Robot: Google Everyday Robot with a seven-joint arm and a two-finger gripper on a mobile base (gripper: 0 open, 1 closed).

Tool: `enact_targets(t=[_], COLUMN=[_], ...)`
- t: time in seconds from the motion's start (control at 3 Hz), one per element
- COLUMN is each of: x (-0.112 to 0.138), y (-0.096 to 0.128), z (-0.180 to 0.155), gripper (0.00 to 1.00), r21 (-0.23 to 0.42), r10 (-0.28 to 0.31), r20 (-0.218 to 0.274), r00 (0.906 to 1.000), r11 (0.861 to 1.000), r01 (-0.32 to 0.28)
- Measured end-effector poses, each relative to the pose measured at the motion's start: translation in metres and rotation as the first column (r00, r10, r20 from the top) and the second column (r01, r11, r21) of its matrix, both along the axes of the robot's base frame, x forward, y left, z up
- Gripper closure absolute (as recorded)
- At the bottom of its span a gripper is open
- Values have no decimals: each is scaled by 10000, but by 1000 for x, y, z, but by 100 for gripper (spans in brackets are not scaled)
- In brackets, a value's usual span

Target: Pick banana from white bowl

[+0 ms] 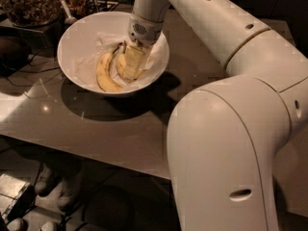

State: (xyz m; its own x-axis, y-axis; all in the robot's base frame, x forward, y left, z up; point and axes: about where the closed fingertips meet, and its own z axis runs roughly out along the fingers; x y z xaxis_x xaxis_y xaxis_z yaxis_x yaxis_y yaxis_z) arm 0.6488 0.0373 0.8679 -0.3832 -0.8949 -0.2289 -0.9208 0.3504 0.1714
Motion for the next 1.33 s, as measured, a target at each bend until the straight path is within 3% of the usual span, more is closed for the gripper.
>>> enact_targets(t=[1.0, 1.33], x=[-5, -7], y=[13, 13], z=[-22, -25], gripper=[44, 61], r21=[-193, -266], r10=[364, 443], r20=[-464, -378], r00=[9983, 9983], r11=[9991, 9986], r01=[-373, -454])
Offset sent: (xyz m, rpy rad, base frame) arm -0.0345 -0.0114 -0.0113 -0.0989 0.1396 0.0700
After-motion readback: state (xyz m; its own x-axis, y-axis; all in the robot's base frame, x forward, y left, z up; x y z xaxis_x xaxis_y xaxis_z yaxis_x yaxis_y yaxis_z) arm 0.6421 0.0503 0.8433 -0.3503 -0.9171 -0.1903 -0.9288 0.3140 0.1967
